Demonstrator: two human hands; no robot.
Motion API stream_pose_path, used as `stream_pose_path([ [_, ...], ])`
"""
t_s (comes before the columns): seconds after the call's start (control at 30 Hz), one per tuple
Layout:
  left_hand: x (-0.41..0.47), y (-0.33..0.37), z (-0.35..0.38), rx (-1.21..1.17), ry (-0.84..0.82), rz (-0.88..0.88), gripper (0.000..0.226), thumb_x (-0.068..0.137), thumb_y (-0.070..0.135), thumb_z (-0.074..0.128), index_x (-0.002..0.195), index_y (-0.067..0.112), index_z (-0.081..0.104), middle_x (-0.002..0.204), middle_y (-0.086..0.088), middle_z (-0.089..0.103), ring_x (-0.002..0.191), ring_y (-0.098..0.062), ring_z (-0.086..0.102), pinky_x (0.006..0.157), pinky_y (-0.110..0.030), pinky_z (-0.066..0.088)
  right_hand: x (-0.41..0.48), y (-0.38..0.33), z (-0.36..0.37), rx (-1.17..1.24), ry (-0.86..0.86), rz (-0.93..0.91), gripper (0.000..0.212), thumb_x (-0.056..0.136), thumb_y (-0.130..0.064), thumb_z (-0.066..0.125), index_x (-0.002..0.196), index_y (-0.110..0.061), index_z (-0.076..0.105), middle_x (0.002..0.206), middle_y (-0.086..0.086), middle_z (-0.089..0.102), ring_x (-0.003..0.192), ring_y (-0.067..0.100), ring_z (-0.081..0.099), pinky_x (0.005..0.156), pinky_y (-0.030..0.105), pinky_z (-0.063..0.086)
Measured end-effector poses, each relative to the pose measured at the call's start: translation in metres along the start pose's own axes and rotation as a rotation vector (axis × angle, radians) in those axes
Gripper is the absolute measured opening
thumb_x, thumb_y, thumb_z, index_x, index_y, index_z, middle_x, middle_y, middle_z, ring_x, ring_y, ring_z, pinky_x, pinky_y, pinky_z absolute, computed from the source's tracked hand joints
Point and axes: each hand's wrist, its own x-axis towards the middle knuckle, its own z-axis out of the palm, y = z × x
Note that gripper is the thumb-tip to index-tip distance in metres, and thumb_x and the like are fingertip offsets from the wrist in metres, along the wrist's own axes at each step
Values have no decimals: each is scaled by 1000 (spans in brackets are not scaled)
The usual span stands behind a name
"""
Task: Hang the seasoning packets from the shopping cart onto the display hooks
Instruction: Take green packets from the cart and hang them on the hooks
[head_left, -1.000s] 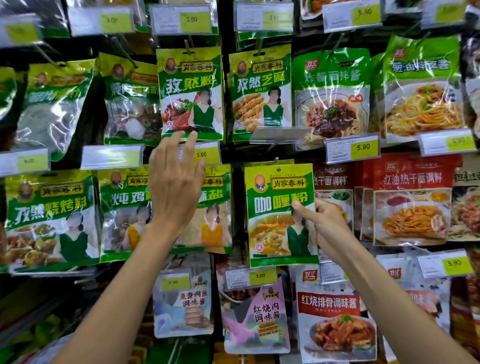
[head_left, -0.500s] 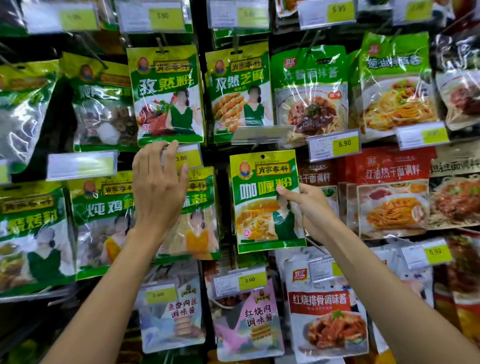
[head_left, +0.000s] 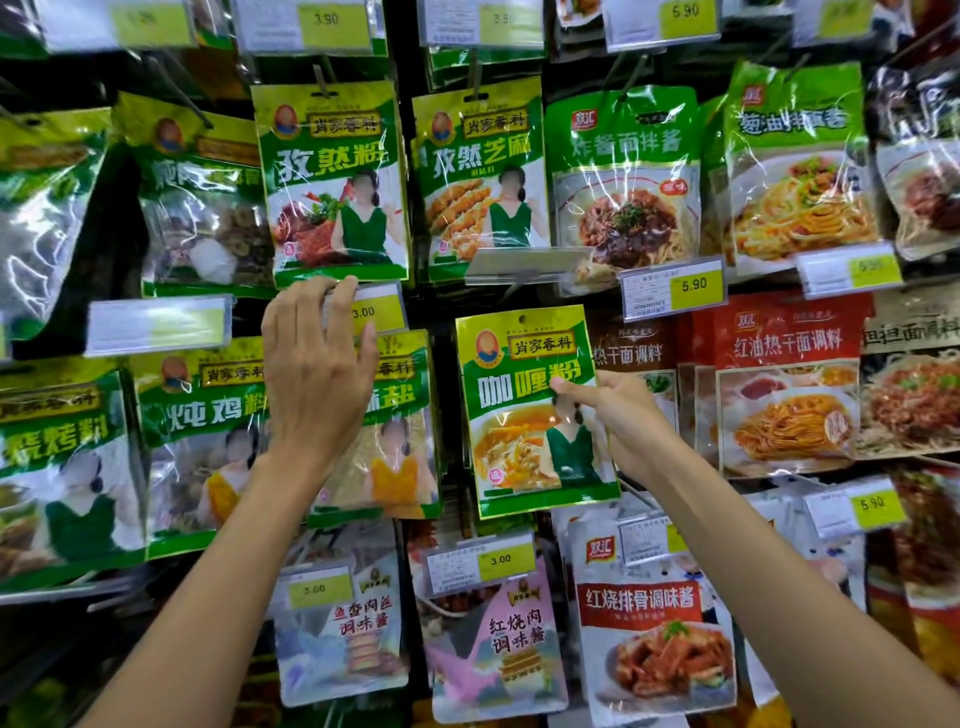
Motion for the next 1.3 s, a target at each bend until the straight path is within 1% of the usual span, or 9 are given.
stream_pose_path([
  [0.27,0,1,-1,-2,1,-8,37,101,24,40,127,0,48,119,-24,53,113,-37,45,102,-45,31,1,-12,5,104,-8,77,26,87,-8,68,64,-2,57,71,11,62,79,21,62,100,44,47],
  [0.43,0,2,-1,-18,6,-15,37,100,24,41,126,-1,50,118,-24,54,113,-36,46,103,-43,30,4,-3,3,44,17,84,39,90,-8,65,54,-4,50,63,9,59,62,9,62,42,9,43],
  [0.53,1,2,-1,-16,6,-10,37,100,24,41,126,-1,50,118,-24,54,113,-37,46,103,-43,30,10,-2,6,31,30,107,40,89,-6,66,52,-4,50,62,7,62,75,15,61,73,21,48],
  [0.67,1,2,-2,-12,6,-14,37,100,24,42,126,-1,50,118,-24,54,113,-35,45,103,-42,29,29,0,16,-44,115,104,25,88,-9,68,69,5,60,104,22,67,103,28,62,102,42,42],
  [0.83,0,1,-2,-21,7,-7,37,100,24,41,126,-1,50,118,-23,54,113,-35,45,103,-42,31,53,15,26,-169,252,84,14,84,-16,74,80,-5,67,97,16,71,97,30,65,84,36,50],
  [1.0,-1,0,-3,-23,-15,2,38,101,24,40,127,-1,50,119,-23,54,113,-35,46,103,-43,31,63,21,33,-264,375,49,52,83,-21,75,122,9,59,129,21,59,120,36,55,102,42,43],
  [1.13,0,3,-7,-40,-28,-12,38,100,23,41,128,-2,50,121,-24,54,115,-36,47,105,-42,30,56,23,27,-411,401,-44,26,81,-23,77,82,-1,64,75,14,61,71,24,57,75,39,45],
  [1.23,-1,9,-13,-63,-14,-31,38,100,21,42,130,-2,49,129,-25,51,122,-38,46,108,-44,31,40,23,13,-426,415,-96,30,83,-17,75,104,1,64,92,11,65,96,26,63,89,36,51],
  [1.3,-4,19,-18,-115,35,-13,35,99,15,44,129,-2,50,132,-24,51,124,-37,45,108,-44,32,21,22,-2,-445,401,-168,21,87,-13,70,103,-1,64,93,8,66,91,20,64,84,32,53],
])
